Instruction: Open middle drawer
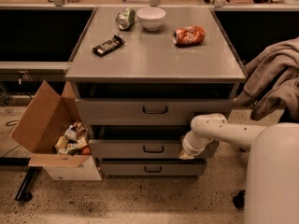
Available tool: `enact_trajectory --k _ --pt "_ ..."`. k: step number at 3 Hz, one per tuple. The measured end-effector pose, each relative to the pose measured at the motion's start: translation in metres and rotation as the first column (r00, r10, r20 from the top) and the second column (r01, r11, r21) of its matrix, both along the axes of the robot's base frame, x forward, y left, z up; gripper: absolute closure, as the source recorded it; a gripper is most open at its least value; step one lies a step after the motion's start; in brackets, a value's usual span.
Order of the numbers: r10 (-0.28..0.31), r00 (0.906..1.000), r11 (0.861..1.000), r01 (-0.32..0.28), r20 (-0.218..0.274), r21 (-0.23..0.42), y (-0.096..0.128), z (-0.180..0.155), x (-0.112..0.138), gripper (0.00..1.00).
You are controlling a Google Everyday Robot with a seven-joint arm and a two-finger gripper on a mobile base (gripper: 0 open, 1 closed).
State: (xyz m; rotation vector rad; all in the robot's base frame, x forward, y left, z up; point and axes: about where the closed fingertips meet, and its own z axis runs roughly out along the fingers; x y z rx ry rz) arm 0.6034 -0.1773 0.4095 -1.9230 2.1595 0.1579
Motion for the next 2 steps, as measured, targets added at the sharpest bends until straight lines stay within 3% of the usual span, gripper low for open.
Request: enact_trajectory --k 1,2 --pt "0.0 1.0 1.0 0.0 0.0 0.0 0.0 0.006 0.0 0.88" --pt "0.004 0.9998 1.0 -0.004 0.021 0.005 0.0 0.018 0.002 0.96"
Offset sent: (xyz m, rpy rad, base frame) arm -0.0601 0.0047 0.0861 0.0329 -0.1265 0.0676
